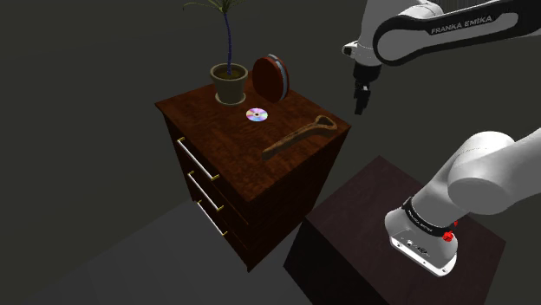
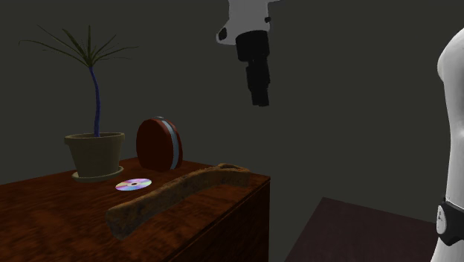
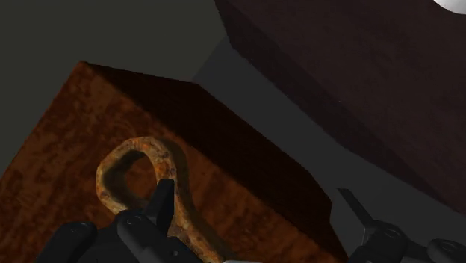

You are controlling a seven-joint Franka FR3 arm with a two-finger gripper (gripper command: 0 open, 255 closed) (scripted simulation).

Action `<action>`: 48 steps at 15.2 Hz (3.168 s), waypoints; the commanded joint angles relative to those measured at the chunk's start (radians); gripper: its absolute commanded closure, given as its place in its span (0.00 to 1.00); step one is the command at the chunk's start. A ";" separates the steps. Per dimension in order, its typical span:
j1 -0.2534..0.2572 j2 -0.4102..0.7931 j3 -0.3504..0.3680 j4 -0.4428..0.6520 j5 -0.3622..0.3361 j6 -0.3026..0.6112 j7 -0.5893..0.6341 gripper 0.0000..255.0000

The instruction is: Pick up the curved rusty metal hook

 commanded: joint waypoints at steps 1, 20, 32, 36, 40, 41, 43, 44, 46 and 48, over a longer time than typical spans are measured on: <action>0.021 0.077 -0.040 0.006 -0.003 0.095 -0.108 0.00; 0.160 0.661 -0.082 0.180 0.330 0.570 -0.956 0.00; 0.155 0.703 -0.074 0.176 0.353 0.615 -0.972 1.00; 0.156 0.692 -0.077 0.178 0.347 0.602 -0.968 1.00; 0.162 0.644 -0.086 0.182 0.321 0.551 -0.950 1.00; 0.163 0.632 -0.087 0.184 0.316 0.539 -0.946 1.00; 0.165 0.609 -0.090 0.188 0.304 0.513 -0.938 1.00; 0.166 0.598 -0.091 0.191 0.299 0.499 -0.934 1.00; 0.167 0.576 -0.093 0.196 0.289 0.473 -0.927 1.00; 0.167 0.556 -0.095 0.203 0.279 0.447 -0.920 1.00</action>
